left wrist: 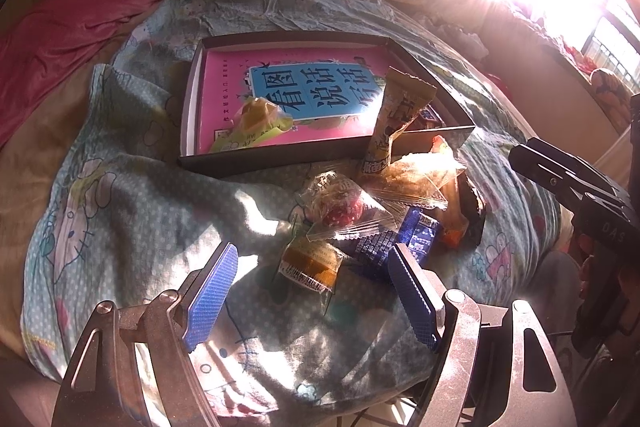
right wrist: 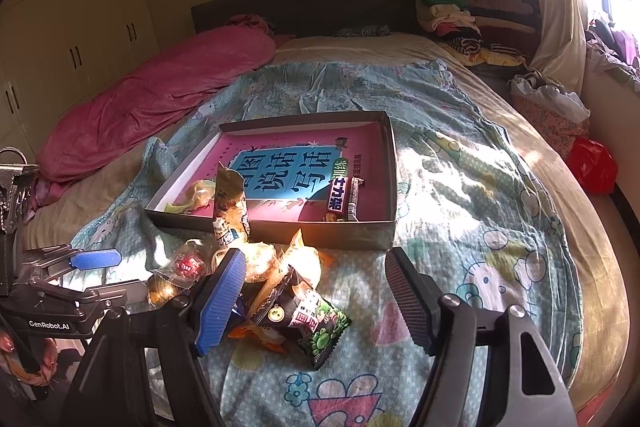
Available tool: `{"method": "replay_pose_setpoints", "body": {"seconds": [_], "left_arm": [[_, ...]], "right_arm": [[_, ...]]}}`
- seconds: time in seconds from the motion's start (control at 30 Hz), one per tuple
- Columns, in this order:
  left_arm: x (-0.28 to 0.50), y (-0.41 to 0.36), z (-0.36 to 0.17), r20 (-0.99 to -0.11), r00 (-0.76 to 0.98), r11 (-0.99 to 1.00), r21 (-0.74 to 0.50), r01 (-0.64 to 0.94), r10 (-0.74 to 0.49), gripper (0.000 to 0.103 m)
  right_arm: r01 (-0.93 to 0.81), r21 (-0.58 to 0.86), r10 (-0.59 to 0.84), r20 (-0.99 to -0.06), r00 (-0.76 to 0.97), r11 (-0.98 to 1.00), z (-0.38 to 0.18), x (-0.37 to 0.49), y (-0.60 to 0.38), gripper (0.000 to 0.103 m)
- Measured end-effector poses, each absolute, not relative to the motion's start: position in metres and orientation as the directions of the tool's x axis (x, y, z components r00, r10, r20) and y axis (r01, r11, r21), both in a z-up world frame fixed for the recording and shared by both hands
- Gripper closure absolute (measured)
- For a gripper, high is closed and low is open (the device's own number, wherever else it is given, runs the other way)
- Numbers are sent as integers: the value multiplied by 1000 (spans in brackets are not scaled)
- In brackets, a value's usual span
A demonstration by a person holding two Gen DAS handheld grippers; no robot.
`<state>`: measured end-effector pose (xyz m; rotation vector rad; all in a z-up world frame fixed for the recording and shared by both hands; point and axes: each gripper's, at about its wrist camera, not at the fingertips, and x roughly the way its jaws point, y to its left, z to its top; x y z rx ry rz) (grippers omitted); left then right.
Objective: Organize snacks
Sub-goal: 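Lower both tools toward the remaining snacks beside the tray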
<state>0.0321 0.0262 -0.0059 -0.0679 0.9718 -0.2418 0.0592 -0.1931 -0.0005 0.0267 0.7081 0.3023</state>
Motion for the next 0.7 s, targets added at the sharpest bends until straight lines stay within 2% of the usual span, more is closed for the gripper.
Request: {"method": "replay_pose_setpoints", "body": {"seconds": [0.7], "left_arm": [[30, 20, -20, -844, 486, 970, -151, 190, -226, 24]], "right_arm": [[-272, 106, 269, -682, 680, 956, -17, 57, -192, 31]]}}
